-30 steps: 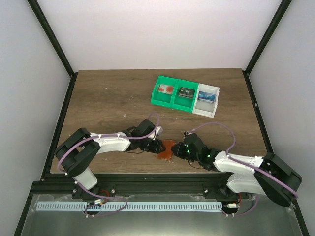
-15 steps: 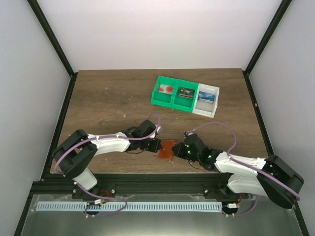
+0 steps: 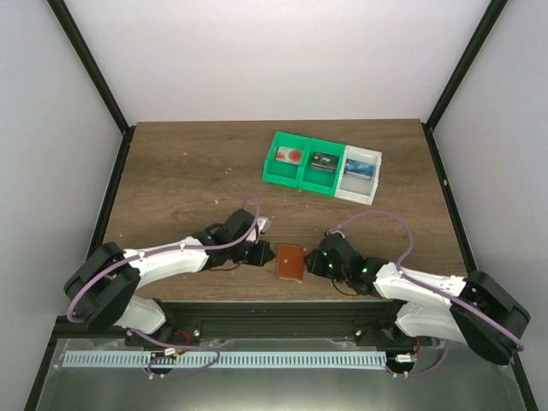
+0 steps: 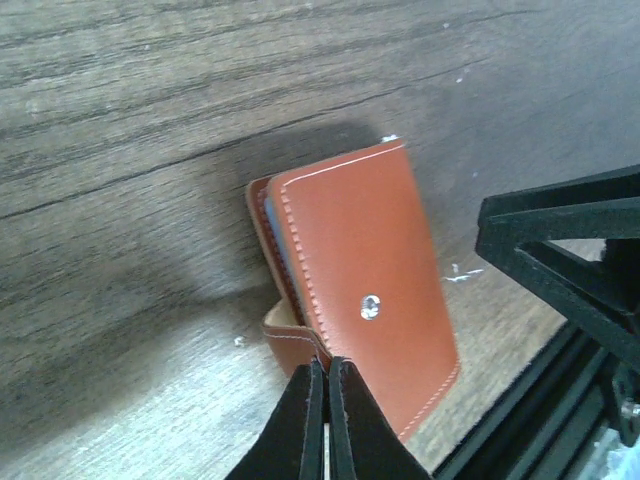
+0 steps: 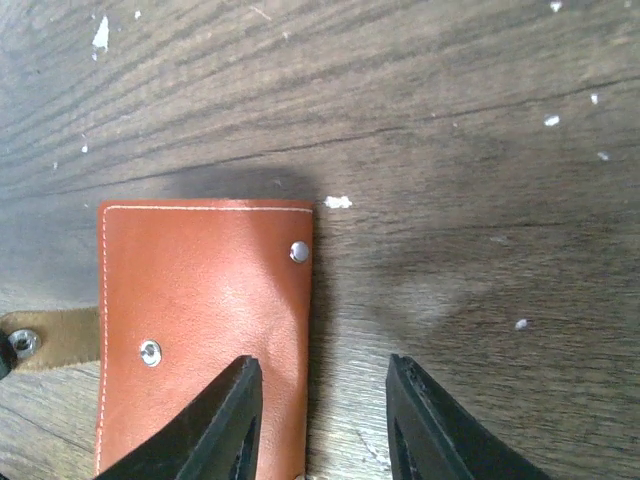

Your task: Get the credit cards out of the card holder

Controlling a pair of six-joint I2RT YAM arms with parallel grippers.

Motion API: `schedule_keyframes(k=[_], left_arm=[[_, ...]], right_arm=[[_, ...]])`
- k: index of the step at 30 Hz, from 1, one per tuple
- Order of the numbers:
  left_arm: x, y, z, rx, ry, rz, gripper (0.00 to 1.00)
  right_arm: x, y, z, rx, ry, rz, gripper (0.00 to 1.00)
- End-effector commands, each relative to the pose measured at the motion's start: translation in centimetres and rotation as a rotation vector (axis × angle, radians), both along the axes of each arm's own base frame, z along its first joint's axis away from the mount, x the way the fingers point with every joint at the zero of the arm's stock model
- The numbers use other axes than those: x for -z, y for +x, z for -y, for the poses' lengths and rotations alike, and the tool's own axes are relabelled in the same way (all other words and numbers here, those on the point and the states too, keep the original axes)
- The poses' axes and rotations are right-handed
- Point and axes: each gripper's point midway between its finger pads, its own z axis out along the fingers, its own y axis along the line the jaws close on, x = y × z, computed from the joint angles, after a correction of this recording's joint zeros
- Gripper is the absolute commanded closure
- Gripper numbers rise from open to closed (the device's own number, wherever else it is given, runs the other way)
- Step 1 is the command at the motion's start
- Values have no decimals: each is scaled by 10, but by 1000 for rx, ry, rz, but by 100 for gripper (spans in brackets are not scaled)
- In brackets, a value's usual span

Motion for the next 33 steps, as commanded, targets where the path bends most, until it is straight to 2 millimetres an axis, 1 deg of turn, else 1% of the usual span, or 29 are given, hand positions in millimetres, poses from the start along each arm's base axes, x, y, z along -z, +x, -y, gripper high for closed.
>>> schedule_keyframes(k=[1,5,9,13,18,22,25,33], left_arm=[[-25,-2,11,3,-124,-1,100],[-44,-6,19,16,-206,-10,100],[-55,-8,22,13,-257,-16,100],[-61,-12,26,26,-305,-25,100],[-64,-14,27,33,-324,-30,100],[-67,-14,27,30,-334,-25,100],[-67,-13,27,29,-334,-25,100],[-67,-13,27,25,-326,-19,100]], right_arm=[[-25,10,-4,5,-10,45,63],[-38,5,-14,-37,52,47,55],[-49,3,-21,-64,104,59,48],[-54,1,-27,-88,144,65,42],[-62,0,-33,-112,163,67,31],[-67,1,-36,-127,164,78,26],[-66,2,-36,-135,149,77,25],[-49,3,-26,-118,53,47,28]])
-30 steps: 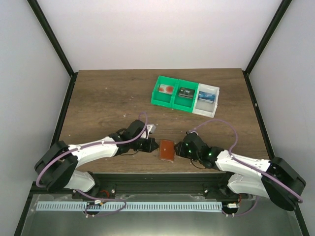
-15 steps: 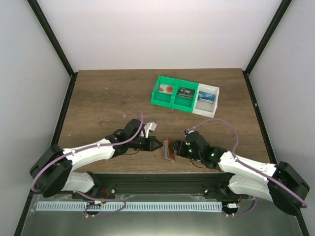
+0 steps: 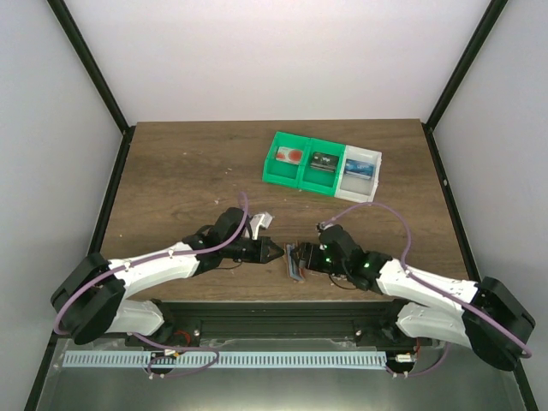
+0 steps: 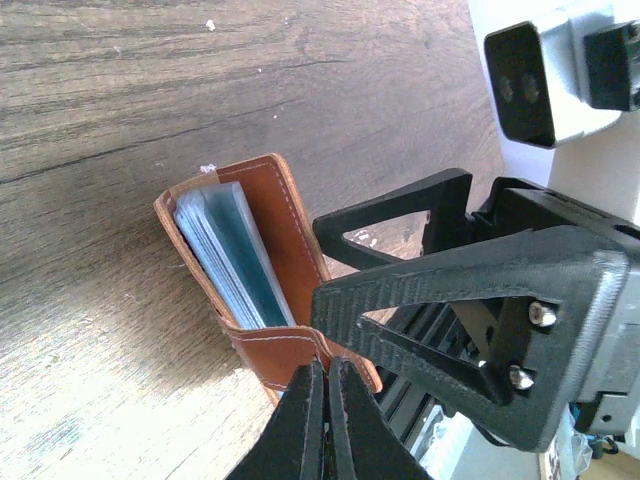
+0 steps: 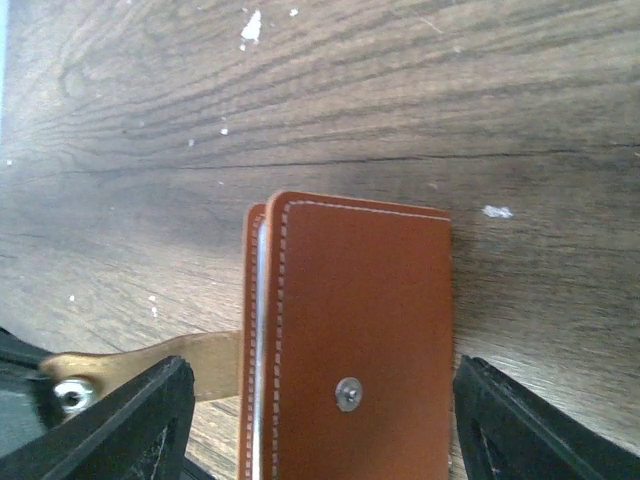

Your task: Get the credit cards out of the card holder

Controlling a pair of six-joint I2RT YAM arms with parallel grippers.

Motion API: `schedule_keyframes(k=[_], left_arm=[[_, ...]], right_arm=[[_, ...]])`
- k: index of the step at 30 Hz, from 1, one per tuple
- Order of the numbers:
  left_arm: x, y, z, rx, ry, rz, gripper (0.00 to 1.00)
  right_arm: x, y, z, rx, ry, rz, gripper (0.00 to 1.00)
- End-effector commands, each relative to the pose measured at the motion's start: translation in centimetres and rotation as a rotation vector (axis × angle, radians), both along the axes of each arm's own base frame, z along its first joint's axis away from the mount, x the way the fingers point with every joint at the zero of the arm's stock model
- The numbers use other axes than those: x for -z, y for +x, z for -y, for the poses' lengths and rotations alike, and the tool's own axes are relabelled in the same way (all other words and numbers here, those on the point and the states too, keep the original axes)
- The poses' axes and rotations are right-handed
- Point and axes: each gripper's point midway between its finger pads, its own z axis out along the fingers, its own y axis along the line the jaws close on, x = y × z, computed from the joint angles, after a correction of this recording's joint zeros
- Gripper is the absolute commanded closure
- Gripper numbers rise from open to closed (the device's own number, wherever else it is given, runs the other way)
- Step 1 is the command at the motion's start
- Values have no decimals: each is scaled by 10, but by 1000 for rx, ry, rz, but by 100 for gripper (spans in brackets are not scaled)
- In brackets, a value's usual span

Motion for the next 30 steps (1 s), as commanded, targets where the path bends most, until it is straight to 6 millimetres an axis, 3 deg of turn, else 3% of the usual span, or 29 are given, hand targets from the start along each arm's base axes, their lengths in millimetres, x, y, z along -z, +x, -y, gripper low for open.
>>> schedule_keyframes(k=[1,11,16,22,30], left_arm=[[-10,2,0,-3,-26,29,100],[-4,6,-8,-29,33,46,100],[-5,6,-11,-37,44,58,100],[2,9,-16,-52,80,60,100],[27,14,-41,-123,189,34,100]], right_arm=[[-1,4,4,9,-57,12,29],[22,5,42,102,-236,1,45],[21,4,52,135,-261,10,50],[21,3,56,150,-244,24,68],[37,-1,55,135,-209,29,92]])
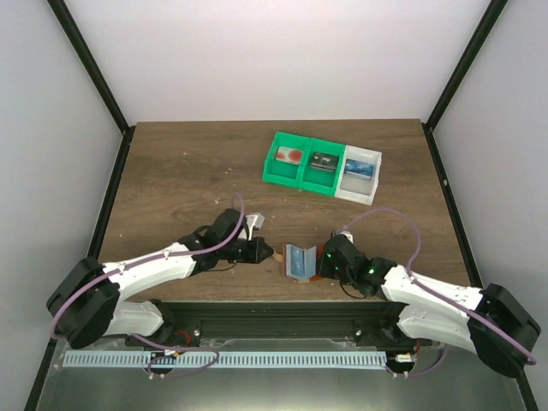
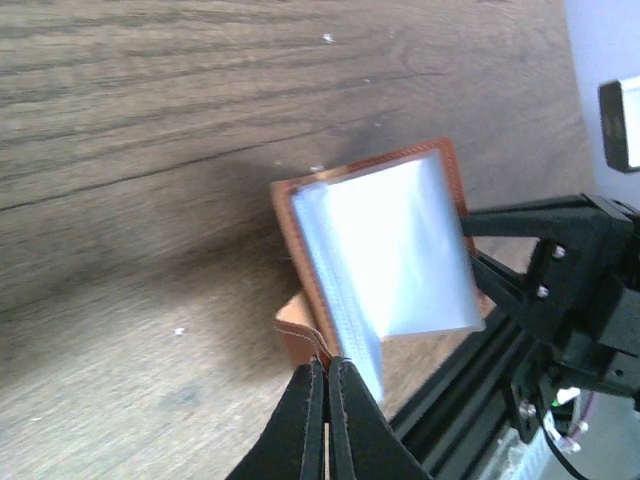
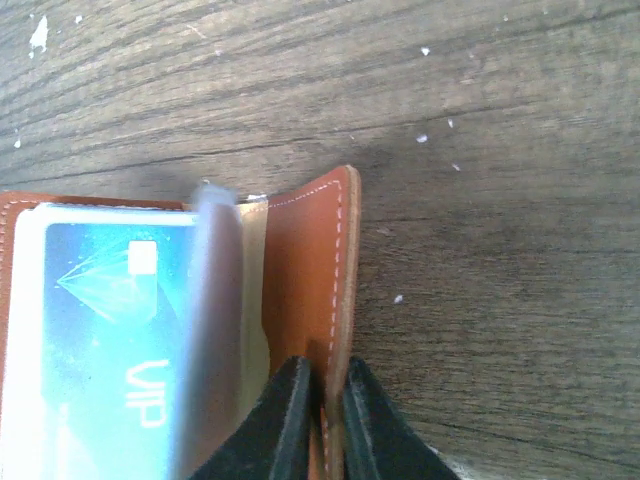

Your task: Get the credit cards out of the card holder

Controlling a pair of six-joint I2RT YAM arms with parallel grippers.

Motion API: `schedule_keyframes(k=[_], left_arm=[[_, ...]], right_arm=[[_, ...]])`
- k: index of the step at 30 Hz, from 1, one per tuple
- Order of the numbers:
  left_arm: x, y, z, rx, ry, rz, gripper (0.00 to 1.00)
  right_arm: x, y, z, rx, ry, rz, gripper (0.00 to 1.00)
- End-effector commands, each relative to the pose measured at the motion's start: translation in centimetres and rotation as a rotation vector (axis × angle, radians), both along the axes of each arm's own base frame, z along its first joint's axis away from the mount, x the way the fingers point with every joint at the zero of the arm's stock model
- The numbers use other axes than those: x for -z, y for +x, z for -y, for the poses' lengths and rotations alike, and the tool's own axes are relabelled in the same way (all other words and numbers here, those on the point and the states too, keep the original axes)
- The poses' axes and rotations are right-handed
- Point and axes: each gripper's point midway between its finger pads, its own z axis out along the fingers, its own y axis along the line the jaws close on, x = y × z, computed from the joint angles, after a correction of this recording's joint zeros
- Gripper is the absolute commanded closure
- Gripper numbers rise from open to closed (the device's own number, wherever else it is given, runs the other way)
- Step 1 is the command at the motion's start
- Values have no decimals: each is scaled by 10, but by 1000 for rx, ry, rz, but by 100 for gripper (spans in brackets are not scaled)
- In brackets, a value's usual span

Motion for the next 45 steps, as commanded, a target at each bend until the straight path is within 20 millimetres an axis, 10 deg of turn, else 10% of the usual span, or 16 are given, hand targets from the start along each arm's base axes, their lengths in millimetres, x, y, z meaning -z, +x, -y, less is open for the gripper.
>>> schedule_keyframes(k=[1,12,17,23,45], left_arm=[[15,6,-23,-63,74,-7,100],[35,3,-60,-132,147,-41,99],[25,8,-67,-168,165,-21,77],[-2,15,-51,-137,72,28,62],[15,24,37,109,-138,-73,77]], right_arm=[[2,0,-4,-2,45,28,93],[-12,4,-28,-87,177,101,100],[-12,5,-37,-119,192,104,99],[-11,6,-46,-167,194,113,99],[-15,18,-42,-218,51,158,93]])
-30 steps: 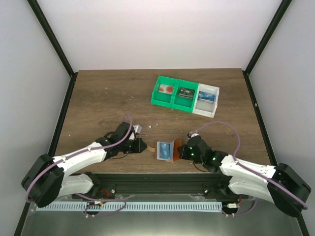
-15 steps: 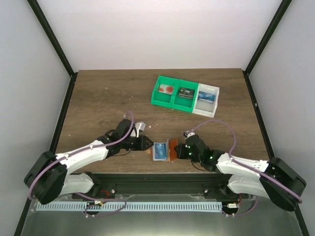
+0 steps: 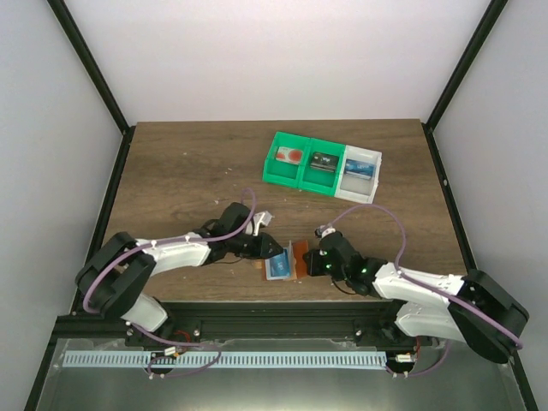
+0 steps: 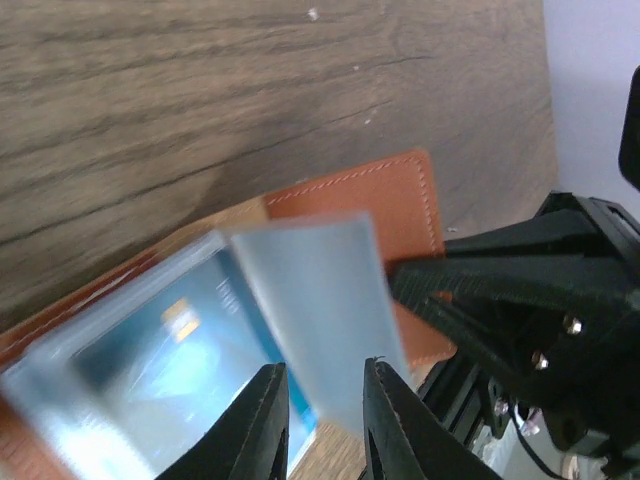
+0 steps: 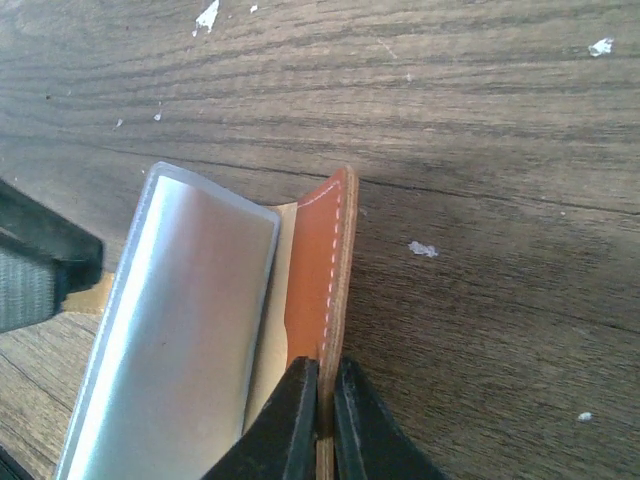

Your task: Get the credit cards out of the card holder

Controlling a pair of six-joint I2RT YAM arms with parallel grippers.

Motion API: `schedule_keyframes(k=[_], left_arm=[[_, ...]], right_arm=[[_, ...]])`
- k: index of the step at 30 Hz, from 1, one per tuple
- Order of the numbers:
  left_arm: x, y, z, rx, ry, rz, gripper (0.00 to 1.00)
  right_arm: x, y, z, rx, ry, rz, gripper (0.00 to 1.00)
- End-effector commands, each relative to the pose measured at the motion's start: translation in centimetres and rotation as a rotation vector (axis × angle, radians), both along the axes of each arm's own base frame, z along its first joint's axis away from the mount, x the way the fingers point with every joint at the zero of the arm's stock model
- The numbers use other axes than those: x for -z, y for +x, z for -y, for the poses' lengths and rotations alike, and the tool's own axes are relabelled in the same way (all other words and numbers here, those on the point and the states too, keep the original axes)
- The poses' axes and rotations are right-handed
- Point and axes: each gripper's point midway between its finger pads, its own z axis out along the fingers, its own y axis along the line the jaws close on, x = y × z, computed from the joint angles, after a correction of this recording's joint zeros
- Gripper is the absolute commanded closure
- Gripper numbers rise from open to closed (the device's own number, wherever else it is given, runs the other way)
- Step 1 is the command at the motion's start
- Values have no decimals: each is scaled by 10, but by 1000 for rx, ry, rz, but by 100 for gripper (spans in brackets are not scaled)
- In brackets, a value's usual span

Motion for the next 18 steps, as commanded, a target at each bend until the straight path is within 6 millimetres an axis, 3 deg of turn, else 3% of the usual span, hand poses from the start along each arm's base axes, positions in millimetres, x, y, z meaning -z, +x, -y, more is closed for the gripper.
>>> schedule_keyframes(k=[1,10,14,18], left_arm=[[-14,10,30,63,-72,38,77],[-9,8,62,144,-58,34,78],[0,11,66,143,-43,27,78],[12,13,65,144,-16,26,80]], right_arm=[[-14,7,1,5,-31,28,91],[-58,-4,-5,-24,45,-6,74],[-83,-13,-25,-116,193,28,72],[-81,-24,-42,-174,291,-32,73]])
